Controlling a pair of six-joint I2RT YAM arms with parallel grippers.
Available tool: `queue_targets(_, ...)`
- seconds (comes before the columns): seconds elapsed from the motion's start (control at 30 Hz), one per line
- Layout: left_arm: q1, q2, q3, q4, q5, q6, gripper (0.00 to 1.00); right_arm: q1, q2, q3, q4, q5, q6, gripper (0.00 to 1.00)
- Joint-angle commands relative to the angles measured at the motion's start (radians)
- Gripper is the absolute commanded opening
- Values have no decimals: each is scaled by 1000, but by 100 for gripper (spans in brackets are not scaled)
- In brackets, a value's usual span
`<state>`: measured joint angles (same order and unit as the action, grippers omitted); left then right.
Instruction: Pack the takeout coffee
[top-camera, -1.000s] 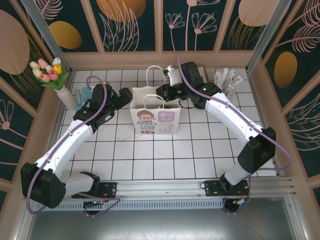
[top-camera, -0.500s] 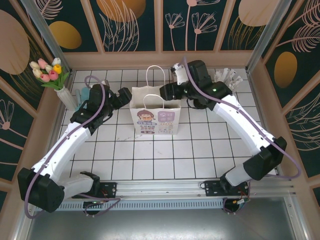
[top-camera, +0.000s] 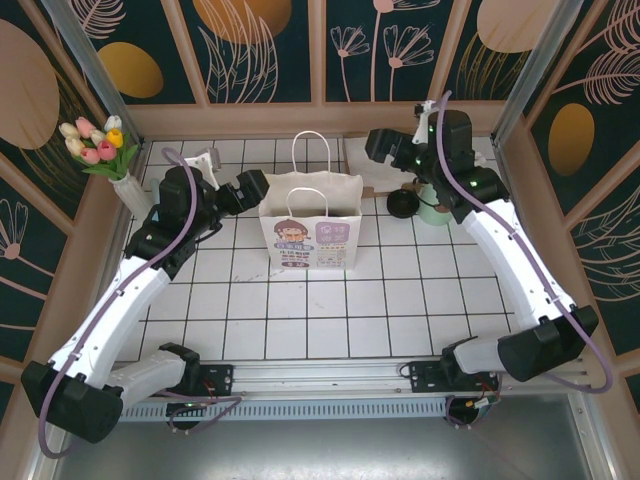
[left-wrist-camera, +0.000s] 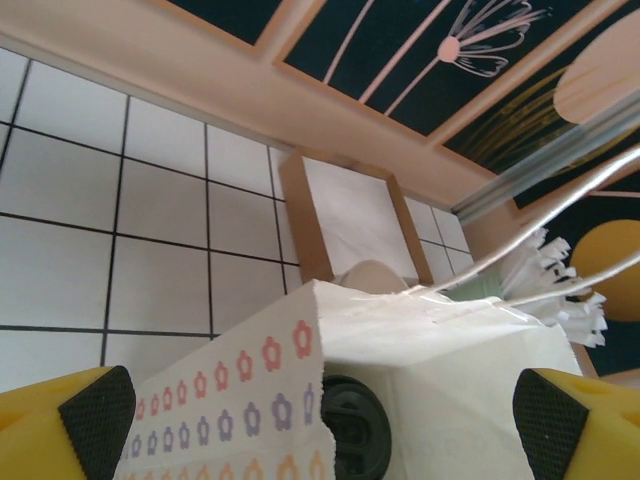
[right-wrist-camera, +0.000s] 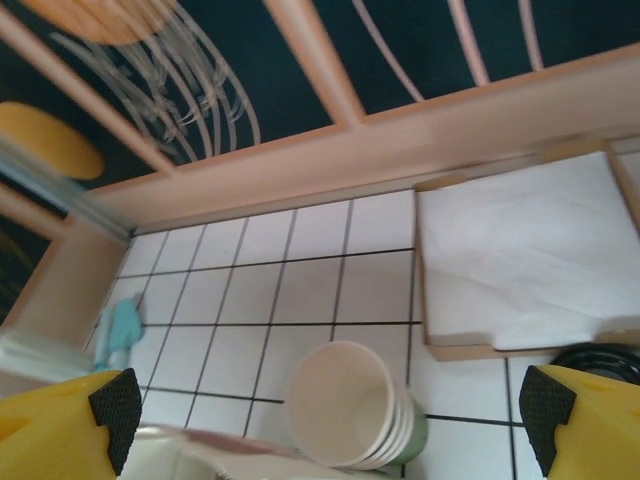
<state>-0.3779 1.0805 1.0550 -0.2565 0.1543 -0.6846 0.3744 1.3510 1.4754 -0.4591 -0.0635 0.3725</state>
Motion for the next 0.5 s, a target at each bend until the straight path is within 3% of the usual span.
queue_targets(0.0, 5, -4, 12, 62, 76, 23, 98, -23, 11, -17, 57, 63, 43, 98)
queue_targets(0.23, 5, 12, -36, 183, 169, -35, 98, -24, 215, 105, -7, 96, 36, 97)
queue_targets(0.47, 5, 27, -36, 150, 143, -41, 98, -72, 421, 257, -22, 125, 13, 98)
